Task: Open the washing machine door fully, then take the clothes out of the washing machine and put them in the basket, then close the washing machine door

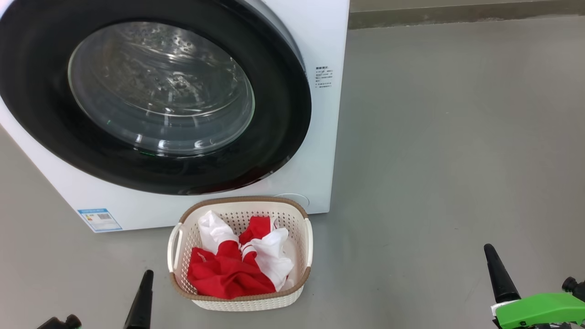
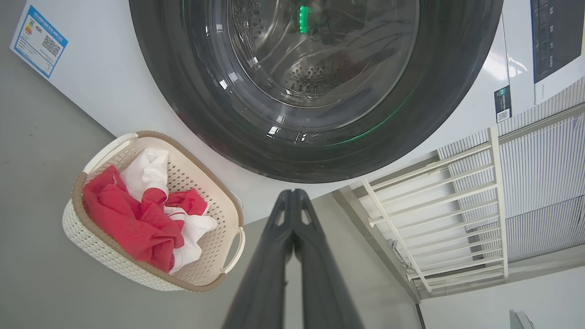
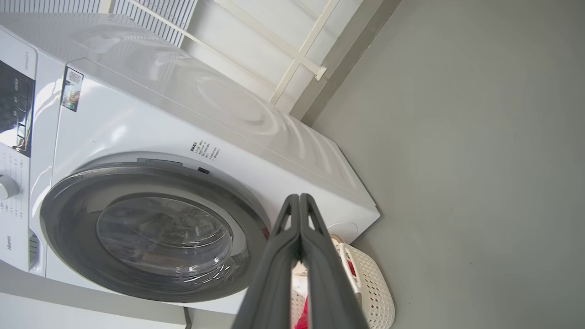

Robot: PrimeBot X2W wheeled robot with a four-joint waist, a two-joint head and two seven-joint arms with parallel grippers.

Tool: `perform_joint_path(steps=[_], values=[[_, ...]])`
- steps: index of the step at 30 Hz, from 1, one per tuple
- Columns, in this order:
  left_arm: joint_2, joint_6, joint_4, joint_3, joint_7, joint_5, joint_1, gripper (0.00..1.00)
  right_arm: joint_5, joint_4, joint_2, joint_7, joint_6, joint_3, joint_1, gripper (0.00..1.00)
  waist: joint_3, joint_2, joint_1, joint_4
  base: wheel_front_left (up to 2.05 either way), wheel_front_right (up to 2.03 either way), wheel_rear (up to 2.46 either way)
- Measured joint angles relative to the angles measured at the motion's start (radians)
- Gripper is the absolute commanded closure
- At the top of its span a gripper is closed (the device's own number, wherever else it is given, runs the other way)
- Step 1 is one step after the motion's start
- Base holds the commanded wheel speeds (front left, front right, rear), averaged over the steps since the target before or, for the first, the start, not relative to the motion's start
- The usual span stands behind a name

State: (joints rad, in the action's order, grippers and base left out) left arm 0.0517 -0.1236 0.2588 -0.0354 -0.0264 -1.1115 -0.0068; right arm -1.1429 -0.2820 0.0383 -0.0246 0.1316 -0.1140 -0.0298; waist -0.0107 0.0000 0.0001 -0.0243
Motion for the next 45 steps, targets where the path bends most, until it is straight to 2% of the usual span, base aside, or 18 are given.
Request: perform_joint_path(steps=[45], values=[[-0.006,0.0,0.007,-0.035,0.123,-0.475,-0.06,1.0,-0.436,0.007,-0.001,0.129,-0.001,-0.015,0.083,1.0,0.007,0.0,0.0,0.024,0.0,0.0,0.0]])
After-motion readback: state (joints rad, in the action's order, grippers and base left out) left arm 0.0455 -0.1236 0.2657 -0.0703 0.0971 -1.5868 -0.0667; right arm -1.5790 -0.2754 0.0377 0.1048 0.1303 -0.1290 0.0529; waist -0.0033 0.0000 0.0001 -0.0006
